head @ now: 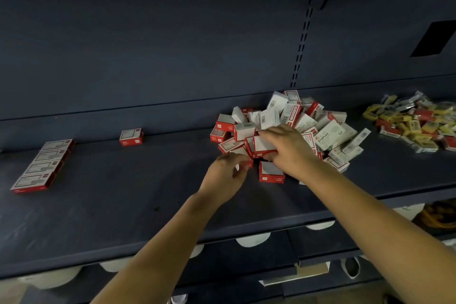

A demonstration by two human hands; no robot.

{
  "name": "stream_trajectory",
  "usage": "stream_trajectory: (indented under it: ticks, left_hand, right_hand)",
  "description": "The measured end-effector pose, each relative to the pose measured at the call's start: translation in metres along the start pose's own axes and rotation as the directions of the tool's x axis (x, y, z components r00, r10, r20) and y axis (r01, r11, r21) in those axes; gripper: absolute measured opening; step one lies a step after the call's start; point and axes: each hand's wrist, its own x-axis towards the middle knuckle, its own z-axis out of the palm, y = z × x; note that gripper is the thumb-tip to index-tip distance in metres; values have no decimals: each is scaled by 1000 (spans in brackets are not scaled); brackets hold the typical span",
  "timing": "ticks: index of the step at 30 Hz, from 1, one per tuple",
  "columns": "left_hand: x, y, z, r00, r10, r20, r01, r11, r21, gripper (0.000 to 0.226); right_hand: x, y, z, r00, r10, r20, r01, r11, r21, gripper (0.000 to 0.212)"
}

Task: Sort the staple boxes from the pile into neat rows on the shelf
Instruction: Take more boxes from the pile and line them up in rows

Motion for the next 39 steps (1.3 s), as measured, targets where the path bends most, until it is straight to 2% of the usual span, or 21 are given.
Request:
stream_trajectory:
  ticks: [2,3,5,6,7,8,11,14,17,21,23,24,26,28,29,31,34,37,39]
  left_hand:
    - [-1,6,-7,993,-118,-29,106,960,-261,19]
    - [-1,9,-11,981,-195,-12,171,889,-425,20]
    - [1,12,-14,941,-331,65,274,640,-718,24]
    - [1,13,-16,924,-369,101,295,520,-801,28]
    - [1,13,-17,914,-387,122,297,435,-850,34]
    - [0,12,-19,911,-393,123,287,392,-874,39]
    - [-4,9,-25,922,-378,88,247,395,-885,40]
    - [-11,6,-31,910,-412,35,221,413,-884,35]
    - [-16,7,-38,905,-424,-19,169,402,-900,24]
    - [-20,3,-46,891,-438,-117,105,450,-887,24]
    - [-21,0,-49,893,-428,-141,86,470,-878,28]
    - [-22,-1,-49,898,-414,-148,79,483,-872,31]
    - [-25,-3,-51,913,-378,-150,69,508,-859,37]
    - [-28,-7,-52,924,-350,-153,59,526,-848,38]
    - [-29,-10,-52,928,-338,-154,51,527,-848,36]
    - [-31,-16,-52,934,-321,-155,34,514,-857,34]
    - [-34,-18,-56,948,-285,-144,7,470,-882,36]
    - [-36,-17,-63,954,-280,-106,35,458,-888,49]
    - [-37,-18,-66,932,-355,-77,80,407,-910,52]
  right_hand:
    - [-5,-4,1,989,-37,-140,51,994,93,65]
    - [-7,-6,2,978,-40,-204,68,989,129,67]
    - [-11,-16,3,957,-53,-286,102,982,162,70]
    - [-11,-22,5,944,-71,-322,131,977,168,70]
    - [-12,-27,6,931,-93,-354,163,971,175,69]
    - [-12,-32,7,919,-112,-377,194,963,186,68]
    - [-14,-45,11,903,-134,-409,248,939,239,68]
    - [-14,-56,12,910,-72,-409,227,910,346,63]
    - [-12,-62,18,897,-1,-441,199,893,403,50]
    - [-14,-67,31,879,114,-463,153,852,500,29]
    - [-17,-72,34,917,212,-339,74,743,665,27]
    - [-18,-75,33,933,274,-232,8,630,777,27]
    - [-17,-81,26,930,365,44,-160,294,942,23]
    - [-12,-82,16,884,325,337,-358,3,934,33]
    - [-10,-83,12,854,263,448,-440,-93,893,42]
    - [-9,-84,9,802,139,581,-549,-208,809,51]
    - [-9,-88,8,797,44,602,-560,-318,765,38]
    - [-6,-91,8,870,80,487,-413,-422,807,21]
    - [-5,-93,8,901,118,417,-327,-446,833,16]
